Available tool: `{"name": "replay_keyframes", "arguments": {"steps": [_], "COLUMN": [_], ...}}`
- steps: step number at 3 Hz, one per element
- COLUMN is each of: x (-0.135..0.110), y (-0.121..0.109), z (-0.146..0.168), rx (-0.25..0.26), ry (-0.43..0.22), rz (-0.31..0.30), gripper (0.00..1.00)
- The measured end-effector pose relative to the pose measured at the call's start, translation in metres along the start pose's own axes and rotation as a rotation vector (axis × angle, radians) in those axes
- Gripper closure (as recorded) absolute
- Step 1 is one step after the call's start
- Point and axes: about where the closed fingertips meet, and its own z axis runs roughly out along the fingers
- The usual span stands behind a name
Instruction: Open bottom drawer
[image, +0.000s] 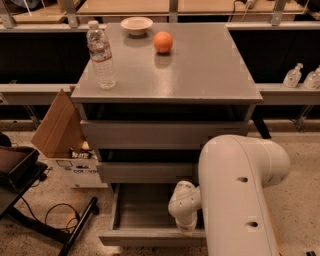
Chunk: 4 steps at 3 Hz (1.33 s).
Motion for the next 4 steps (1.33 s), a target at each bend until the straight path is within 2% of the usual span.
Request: {"name": "replay_keyframes", "arguments": {"steps": [1,2,3,4], "x": [-0.001,-0.009,-0.009,-0.007], "y": [-0.007,-0.037,-0.071,-0.102], "z": [0.001,-0.003,-0.001,0.023], "rx": [0.034,0.133,0.199,0.219], "ry": [-0.027,-0.092,-0.170,-0.279], "rz": [-0.015,-0.057,-0.072,-0.065], "gripper": [0.52,0.63,0.87,1.00]}}
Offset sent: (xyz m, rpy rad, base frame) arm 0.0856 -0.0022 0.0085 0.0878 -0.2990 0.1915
